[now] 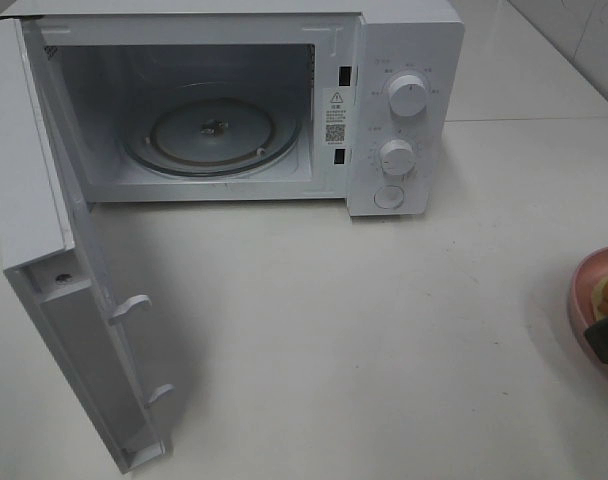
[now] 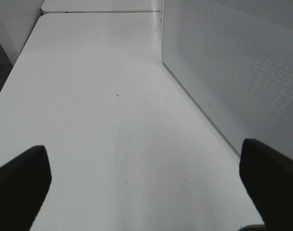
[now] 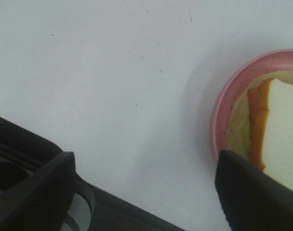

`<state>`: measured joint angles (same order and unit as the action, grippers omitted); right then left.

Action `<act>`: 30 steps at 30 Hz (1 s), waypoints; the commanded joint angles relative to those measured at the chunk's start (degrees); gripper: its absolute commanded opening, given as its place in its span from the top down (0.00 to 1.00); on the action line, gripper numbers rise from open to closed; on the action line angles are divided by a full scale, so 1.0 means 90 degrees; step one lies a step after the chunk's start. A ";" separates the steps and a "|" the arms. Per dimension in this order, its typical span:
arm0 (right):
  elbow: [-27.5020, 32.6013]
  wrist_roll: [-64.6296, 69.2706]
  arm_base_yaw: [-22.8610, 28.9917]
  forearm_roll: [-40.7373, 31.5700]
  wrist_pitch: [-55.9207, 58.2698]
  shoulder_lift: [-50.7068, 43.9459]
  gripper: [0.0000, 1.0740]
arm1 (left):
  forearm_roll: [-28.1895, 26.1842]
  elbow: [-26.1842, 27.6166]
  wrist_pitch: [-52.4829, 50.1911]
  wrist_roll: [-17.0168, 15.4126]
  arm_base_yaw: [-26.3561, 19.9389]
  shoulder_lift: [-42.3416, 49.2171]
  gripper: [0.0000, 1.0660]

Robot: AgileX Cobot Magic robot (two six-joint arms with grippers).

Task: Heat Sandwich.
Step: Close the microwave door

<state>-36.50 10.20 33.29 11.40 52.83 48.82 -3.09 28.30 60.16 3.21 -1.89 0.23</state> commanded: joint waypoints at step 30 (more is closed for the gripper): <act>0.0458 -0.0427 -0.2107 -0.0509 0.1146 -0.4253 0.29 | -0.0032 -0.0019 -0.0083 -0.0013 0.0000 0.0108 0.06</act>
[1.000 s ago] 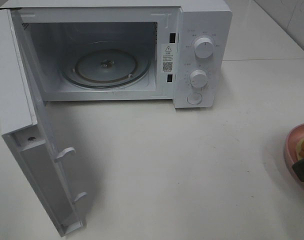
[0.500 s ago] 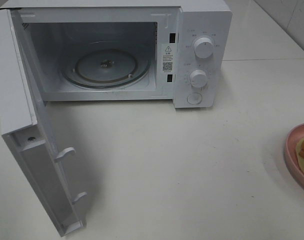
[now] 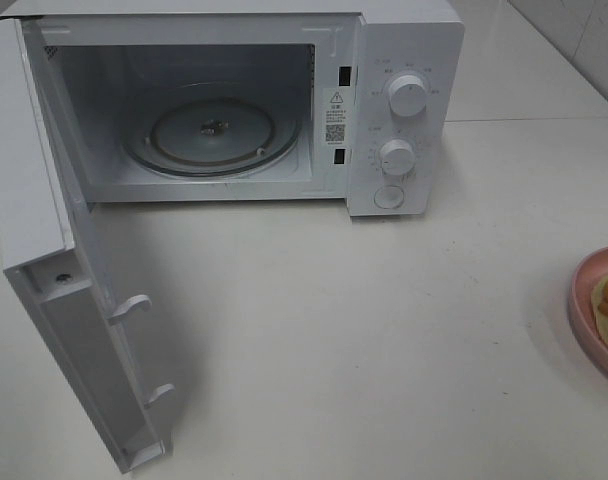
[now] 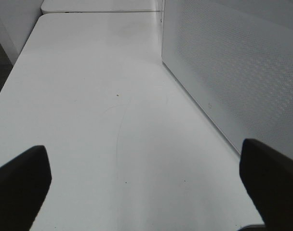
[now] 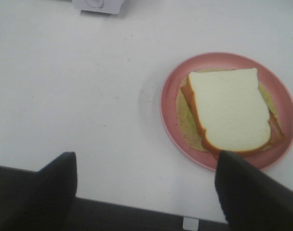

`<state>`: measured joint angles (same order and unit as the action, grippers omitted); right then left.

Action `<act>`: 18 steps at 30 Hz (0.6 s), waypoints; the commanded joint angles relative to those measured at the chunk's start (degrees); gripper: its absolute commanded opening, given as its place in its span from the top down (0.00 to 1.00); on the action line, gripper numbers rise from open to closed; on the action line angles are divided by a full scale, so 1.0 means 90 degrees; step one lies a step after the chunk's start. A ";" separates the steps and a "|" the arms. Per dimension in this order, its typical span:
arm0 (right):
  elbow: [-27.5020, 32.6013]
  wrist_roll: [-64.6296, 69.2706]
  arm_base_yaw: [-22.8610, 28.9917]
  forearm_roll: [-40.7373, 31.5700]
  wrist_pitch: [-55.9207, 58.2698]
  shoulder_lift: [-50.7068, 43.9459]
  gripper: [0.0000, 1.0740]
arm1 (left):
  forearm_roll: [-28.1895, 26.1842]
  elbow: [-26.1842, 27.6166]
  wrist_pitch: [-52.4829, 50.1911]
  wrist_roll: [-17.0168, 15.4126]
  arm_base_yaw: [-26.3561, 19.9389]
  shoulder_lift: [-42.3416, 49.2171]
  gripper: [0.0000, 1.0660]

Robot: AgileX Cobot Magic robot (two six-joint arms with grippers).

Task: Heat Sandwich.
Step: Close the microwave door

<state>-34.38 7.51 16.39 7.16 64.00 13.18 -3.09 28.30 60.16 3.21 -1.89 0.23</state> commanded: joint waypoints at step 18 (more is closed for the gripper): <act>0.0618 -0.0299 -0.1553 -0.0261 -0.0490 -0.1668 0.29 | -0.0032 -0.0019 -0.0083 -0.0013 0.0000 0.0108 0.06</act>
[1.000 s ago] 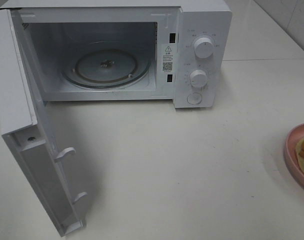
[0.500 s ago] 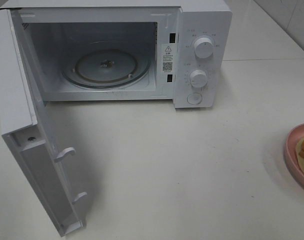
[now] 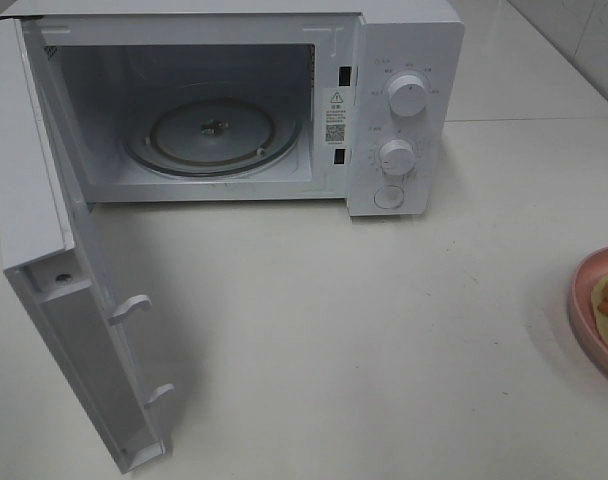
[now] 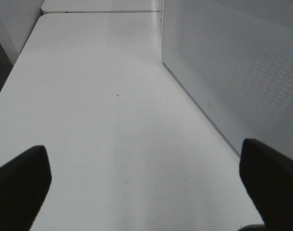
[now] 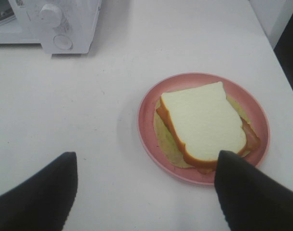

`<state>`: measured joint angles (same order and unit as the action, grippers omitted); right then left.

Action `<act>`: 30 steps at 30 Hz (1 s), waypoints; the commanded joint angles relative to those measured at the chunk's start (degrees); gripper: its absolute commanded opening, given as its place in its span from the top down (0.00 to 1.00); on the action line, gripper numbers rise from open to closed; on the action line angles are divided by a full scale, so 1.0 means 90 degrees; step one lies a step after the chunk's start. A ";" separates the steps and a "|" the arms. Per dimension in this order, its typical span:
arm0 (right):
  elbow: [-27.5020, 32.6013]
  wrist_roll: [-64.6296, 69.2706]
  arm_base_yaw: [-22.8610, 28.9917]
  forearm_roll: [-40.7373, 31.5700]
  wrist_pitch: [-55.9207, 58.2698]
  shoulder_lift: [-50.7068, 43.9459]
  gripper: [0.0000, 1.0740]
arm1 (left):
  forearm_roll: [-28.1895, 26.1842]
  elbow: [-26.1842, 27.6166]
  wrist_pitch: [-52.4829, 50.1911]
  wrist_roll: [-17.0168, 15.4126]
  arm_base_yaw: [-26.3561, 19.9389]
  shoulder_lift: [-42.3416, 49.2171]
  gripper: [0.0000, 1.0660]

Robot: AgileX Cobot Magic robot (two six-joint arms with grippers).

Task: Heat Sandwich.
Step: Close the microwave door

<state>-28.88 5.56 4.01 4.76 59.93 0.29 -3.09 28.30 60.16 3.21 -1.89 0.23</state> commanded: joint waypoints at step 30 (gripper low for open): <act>0.0006 -0.0083 -0.0216 0.0006 -0.0038 -0.0223 0.29 | -0.0032 -0.0019 -0.0083 -0.0013 0.0000 0.0102 0.06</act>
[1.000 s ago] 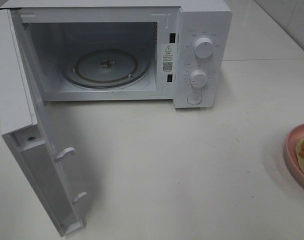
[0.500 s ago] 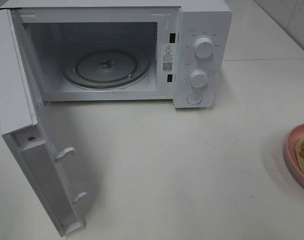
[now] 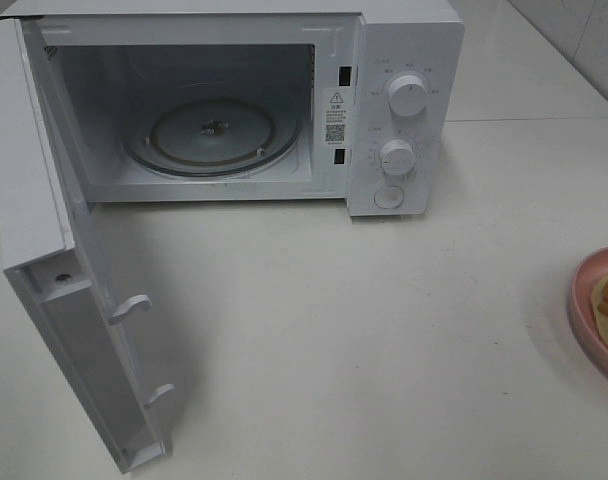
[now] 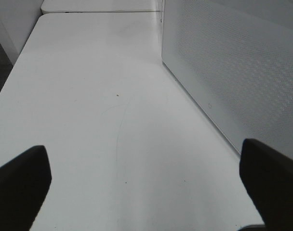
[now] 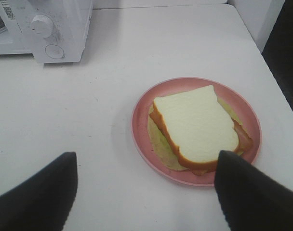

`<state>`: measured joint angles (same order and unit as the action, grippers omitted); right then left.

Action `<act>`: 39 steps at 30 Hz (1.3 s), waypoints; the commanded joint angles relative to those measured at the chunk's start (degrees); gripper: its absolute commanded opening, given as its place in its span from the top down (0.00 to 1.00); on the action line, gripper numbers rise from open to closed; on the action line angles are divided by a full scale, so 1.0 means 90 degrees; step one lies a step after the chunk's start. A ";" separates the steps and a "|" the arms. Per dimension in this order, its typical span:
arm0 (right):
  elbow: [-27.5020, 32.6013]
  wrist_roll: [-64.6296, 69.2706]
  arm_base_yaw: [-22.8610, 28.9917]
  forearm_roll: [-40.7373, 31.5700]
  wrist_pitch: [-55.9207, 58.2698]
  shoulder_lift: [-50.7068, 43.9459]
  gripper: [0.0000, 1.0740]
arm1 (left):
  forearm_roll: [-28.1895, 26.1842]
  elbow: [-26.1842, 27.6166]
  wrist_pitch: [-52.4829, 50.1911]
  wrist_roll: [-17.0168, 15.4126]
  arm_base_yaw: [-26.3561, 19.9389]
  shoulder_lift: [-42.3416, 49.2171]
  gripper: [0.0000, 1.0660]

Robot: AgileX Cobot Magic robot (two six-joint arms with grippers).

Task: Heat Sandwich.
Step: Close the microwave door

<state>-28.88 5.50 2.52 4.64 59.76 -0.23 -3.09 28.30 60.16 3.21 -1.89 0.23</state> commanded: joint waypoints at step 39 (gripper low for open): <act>0.0006 -0.0076 -0.0051 0.0019 -0.0019 -0.0166 0.30 | 0.0032 -0.0286 -0.2184 0.0013 0.0000 -0.1585 0.60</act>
<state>-28.88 5.50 2.52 4.64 59.76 -0.23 -2.64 25.90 42.17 3.21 -1.89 -13.87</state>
